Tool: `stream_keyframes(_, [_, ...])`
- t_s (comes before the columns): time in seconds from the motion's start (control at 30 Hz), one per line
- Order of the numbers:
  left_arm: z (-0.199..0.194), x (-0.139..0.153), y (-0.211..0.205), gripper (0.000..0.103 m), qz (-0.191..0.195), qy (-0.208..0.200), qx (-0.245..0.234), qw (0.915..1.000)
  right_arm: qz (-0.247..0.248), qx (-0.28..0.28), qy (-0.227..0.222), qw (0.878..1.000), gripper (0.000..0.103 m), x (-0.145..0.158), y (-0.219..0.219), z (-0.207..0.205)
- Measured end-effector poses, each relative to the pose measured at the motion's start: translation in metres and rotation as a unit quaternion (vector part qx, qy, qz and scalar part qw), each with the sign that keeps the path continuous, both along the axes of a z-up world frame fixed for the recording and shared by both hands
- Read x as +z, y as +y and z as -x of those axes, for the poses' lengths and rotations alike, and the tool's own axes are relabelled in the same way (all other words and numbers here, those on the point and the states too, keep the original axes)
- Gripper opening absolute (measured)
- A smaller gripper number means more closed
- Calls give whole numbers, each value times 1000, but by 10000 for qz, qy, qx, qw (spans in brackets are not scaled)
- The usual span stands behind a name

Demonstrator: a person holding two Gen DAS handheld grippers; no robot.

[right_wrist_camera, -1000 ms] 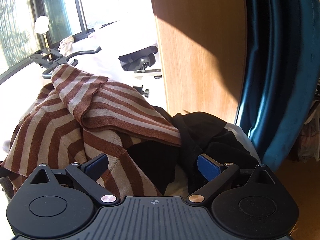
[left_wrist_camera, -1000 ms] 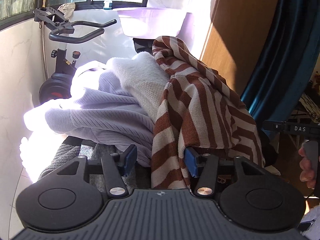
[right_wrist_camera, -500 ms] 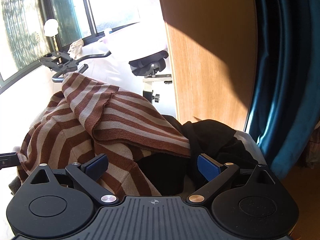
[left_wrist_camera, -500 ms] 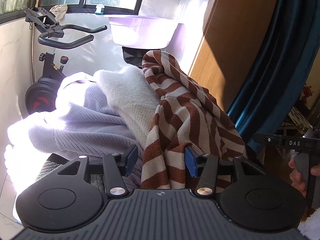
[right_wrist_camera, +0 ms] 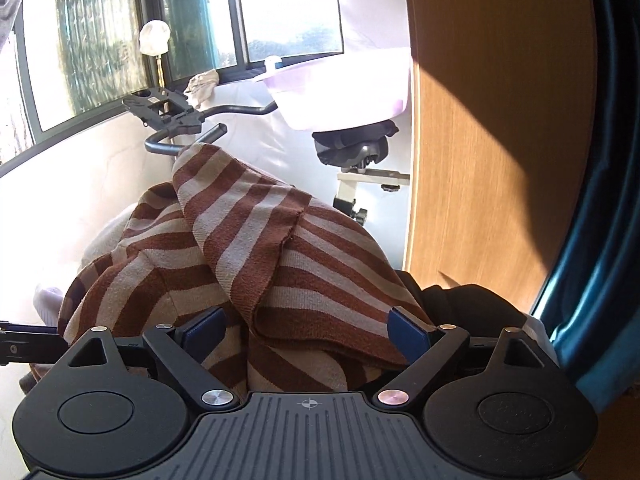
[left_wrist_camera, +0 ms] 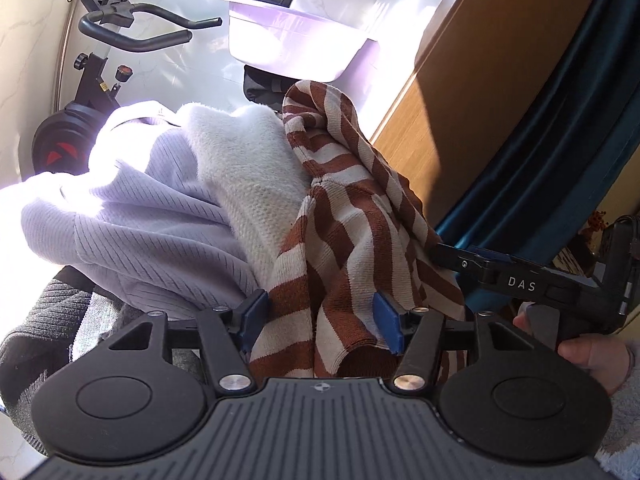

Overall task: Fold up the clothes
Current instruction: 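Close the left gripper on the striped sweater while the right gripper closes on it too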

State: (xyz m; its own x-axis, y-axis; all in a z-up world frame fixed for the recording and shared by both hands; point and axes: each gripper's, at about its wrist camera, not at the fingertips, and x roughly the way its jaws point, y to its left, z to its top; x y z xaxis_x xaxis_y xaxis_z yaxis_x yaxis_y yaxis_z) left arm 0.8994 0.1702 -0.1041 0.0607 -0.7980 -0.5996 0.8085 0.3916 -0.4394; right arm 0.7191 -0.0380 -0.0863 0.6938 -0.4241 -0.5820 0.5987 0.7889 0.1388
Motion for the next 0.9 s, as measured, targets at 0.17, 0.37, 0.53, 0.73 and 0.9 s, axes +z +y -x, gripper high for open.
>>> stream_keyframes(0.17, [23, 8, -10, 30, -244, -553, -219, 9979, -92, 285, -33, 9995, 41, -4, -11, -17])
stream_keyframes(0.37, [22, 24, 8, 8, -118, -578, 157, 9981, 165, -238, -594, 9978, 7, 19, -28, 17])
stream_keyframes(0.53, [26, 28, 10, 7, -114, -729, 257, 9969, 157, -1015, -874, 9909, 7, 30, -63, 57])
stream_keyframes(0.73, [17, 36, 22, 6, 65, -788, 540, 9954, -112, -1353, -413, 9899, 7, 8, -81, 91])
stream_keyframes(0.9, [7, 45, 26, 6, 162, -841, 695, 9939, -254, -465, 400, 9978, 28, -24, -48, 85])
